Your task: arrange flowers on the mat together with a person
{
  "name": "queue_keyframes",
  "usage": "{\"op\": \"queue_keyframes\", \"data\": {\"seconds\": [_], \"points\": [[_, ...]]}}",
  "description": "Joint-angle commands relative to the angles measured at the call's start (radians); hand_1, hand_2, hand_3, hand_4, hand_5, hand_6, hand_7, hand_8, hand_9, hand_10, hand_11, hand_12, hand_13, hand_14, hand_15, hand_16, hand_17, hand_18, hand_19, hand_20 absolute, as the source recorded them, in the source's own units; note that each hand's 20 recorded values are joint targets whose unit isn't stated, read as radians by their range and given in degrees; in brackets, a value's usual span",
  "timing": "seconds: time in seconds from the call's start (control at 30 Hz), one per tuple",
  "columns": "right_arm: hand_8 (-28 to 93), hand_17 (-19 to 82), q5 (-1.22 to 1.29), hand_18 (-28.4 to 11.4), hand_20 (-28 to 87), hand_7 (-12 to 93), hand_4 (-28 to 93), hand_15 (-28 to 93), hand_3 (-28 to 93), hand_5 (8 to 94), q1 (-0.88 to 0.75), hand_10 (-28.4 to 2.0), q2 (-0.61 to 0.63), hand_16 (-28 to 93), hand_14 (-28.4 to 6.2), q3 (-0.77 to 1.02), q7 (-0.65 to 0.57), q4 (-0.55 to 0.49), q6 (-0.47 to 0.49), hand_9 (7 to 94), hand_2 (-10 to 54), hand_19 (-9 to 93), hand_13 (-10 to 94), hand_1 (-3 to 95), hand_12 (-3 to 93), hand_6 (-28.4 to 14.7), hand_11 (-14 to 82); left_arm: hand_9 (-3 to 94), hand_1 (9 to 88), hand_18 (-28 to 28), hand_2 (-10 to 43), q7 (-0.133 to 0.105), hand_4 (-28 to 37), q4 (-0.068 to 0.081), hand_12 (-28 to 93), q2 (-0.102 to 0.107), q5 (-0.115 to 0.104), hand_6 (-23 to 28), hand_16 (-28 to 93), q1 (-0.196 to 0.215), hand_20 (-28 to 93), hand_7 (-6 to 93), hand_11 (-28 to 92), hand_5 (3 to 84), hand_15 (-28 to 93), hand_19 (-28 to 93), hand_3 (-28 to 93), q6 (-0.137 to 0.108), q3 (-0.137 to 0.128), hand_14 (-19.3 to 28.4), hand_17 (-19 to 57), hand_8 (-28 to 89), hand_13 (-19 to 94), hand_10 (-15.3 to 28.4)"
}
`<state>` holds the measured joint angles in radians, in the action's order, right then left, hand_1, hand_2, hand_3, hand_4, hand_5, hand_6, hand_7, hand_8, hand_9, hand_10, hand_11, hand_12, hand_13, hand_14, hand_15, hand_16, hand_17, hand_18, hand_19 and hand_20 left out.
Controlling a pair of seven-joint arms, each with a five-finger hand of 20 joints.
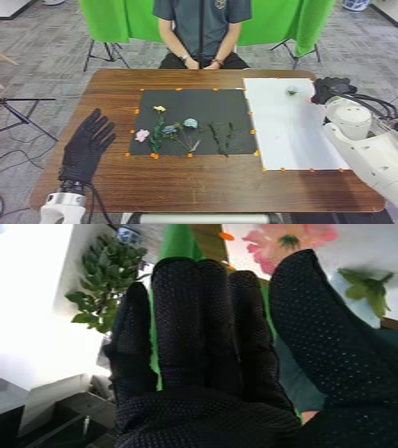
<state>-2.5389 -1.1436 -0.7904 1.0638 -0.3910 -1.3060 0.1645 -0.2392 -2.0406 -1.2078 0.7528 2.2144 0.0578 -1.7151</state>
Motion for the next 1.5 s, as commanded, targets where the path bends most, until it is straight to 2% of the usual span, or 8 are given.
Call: {"op": "queue_keyframes", "data": {"seconds": [0.03,0.2,0.53,0.6,0.83,1.1,1.3,1.5], "points": [[-21,26,-0.014,-17.8,43,46,-28,67,77,46.7,-0.003,-7.8,-0.011,20,-5.5,0.001,-0.001,0.033,-0.05,59.0,-9.5,75,63,43.0,31.0,1.7,39.7,19.1,26.8,19.2,-1.1,0.013,-27.2,0.009,16,-0.007,0.004,1.7,6,-0.004,10,18.4,18,25.4,15,37,69,0.014,0.003,11.6,-12.9,-10,17,9.8],[-17,27,-0.008,-17.9,43,47,-28,66,73,49.7,-0.004,-6.1,-0.017,22,-5.0,-0.002,0.017,0.04,-0.082,65.6,-9.5,76,66,46.0,39.6,2.3,31.0,19.1,26.8,19.2,-1.2,0.012,-27.2,0.008,16,-0.008,0.007,1.6,6,-0.003,10,18.7,18,25.4,15,37,69,0.018,-0.001,11.5,-12.9,-10,17,9.8],[-21,28,-0.003,-17.7,43,45,-28,66,72,50.2,0.007,-5.1,-0.036,22,-4.4,-0.012,0.033,0.053,-0.088,68.2,-9.5,77,68,45.8,40.5,2.3,26.8,19.1,26.8,19.2,-1.2,0.018,-27.2,0.009,16,-0.014,0.011,1.7,6,-0.009,10,18.5,18,25.5,15,37,69,0.026,-0.003,11.5,-12.9,-10,17,9.8],[-11,29,-0.003,-17.7,43,46,-28,65,71,51.0,0.011,-4.7,-0.037,23,-4.2,-0.018,0.038,0.064,-0.099,71.3,-9.5,78,69,46.7,43.7,2.2,22.9,19.1,26.8,19.2,-1.2,0.018,-27.3,0.01,16,-0.013,0.011,1.7,6,-0.009,10,18.5,18,25.5,15,37,69,0.025,-0.002,11.5,-12.9,-10,17,9.8],[-2,35,0.003,-17.7,43,50,-28,64,77,67.9,-0.006,-3.7,-0.024,24,-3.6,-0.03,0.077,0.061,-0.208,88.1,-9.5,82,79,53.0,48.0,2.8,18.7,19.4,26.7,19.3,-1.2,0.017,-27.3,0.011,16,-0.013,0.008,1.9,6,-0.007,10,18.7,18,25.8,15,37,69,0.019,-0.002,11.6,-12.9,-10,18,9.9],[-2,36,0.172,-18.0,44,50,-28,64,81,70.5,-0.04,-3.3,0.0,25,-3.4,-0.121,0.157,-0.185,-0.44,90.6,-9.5,84,81,51.9,48.6,1.9,17.7,19.5,26.7,19.2,-1.1,0.023,-27.2,0.007,16,-0.022,0.011,1.9,5,0.0,10,18.6,19,25.9,15,37,69,0.02,-0.008,11.6,-12.9,-11,18,10.0],[-2,36,0.157,-18.0,44,50,-28,65,81,70.7,-0.031,-3.6,-0.081,25,-3.4,-0.18,0.326,-0.303,-0.354,90.7,-9.5,85,81,51.6,49.5,1.7,17.8,19.6,26.7,19.3,-1.1,0.028,-27.4,0.01,16,-0.025,0.01,1.9,5,-0.005,10,18.6,19,25.9,16,37,69,0.025,-0.005,11.6,-12.8,-11,18,10.0],[-3,36,0.092,-17.7,44,50,-28,65,81,70.4,0.036,-3.9,-0.164,26,-3.4,-0.288,0.385,-0.222,-0.302,90.4,-9.5,84,81,51.4,49.6,1.7,17.3,19.6,26.6,19.2,-1.1,0.027,-27.5,0.007,15,-0.02,0.01,1.8,5,-0.006,10,18.7,19,25.8,15,37,69,0.022,0.001,11.5,-12.9,-11,18,9.9]]}}
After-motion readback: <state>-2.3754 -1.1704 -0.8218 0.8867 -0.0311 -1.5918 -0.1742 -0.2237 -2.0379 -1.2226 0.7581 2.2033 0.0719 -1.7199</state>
